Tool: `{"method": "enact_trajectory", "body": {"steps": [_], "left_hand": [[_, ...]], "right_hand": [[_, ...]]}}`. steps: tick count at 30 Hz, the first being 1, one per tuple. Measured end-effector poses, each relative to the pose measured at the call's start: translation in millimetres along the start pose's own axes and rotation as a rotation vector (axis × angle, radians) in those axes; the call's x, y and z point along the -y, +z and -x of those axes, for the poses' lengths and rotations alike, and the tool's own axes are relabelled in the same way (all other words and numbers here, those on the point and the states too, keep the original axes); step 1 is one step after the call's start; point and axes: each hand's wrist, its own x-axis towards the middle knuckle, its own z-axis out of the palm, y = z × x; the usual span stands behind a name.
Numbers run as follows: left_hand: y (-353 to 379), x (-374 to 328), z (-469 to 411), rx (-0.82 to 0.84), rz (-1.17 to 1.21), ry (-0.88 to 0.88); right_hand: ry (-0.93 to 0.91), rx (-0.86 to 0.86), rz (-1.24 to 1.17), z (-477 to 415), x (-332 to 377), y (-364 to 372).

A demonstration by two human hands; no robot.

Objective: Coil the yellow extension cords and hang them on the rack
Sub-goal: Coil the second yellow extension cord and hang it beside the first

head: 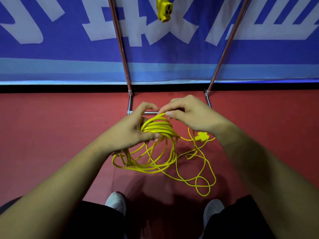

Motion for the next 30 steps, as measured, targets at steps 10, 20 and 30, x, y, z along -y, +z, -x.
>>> {"method": "enact_trajectory", "body": {"steps": [10, 20, 30], "left_hand": [[-20, 0, -10, -0.204, 0.232, -0.007], [-26, 4, -3, -0.072, 0.163, -0.066], [-28, -1, 2, -0.012, 0.286, -0.083]], "right_hand": [[0.15, 0.056, 0.007, 9, -34, -19], [0.085, -0.092, -0.135, 3, -25, -13], [0.05, -0.112, -0.073, -3, -21, -4]]}}
